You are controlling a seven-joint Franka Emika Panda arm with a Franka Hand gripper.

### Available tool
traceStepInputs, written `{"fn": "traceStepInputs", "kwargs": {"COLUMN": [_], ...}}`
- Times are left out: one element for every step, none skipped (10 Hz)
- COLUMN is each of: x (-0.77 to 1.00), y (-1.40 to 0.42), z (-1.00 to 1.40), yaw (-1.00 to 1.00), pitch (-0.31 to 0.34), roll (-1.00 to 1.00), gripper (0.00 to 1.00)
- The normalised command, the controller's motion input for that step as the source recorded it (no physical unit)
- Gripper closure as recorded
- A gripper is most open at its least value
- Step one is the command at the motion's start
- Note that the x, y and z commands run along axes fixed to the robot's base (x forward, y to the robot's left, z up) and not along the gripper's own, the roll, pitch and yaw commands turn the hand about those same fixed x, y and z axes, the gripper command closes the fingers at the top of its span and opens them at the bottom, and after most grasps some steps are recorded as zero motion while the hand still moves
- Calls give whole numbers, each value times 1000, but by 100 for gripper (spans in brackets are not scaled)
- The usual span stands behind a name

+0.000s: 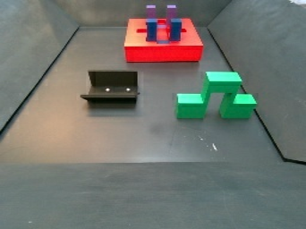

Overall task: Pick up the yellow object. Move up. Move to above the board. Insert the yellow object.
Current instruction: Move to above the board, then insert the yellow object.

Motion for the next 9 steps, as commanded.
{"fn": "traceStepInputs", "kwargs": {"x": [56, 54, 251, 214, 243, 271, 80, 6, 0], "y": [-205, -46, -89, -149, -169, -234, -149, -9, -23], "z": [53, -31, -626, -763, -757, -857, -1000, -1000, -837], "yaw": [8, 0, 0, 86, 71, 40, 17, 0, 0], "pitch": [128, 0, 0, 0, 0, 0, -59, -121, -143], "roll": [7, 0, 144, 261, 269, 216, 127, 0, -90], "gripper": [100, 100, 100, 100, 100, 100, 100, 100, 100]}}
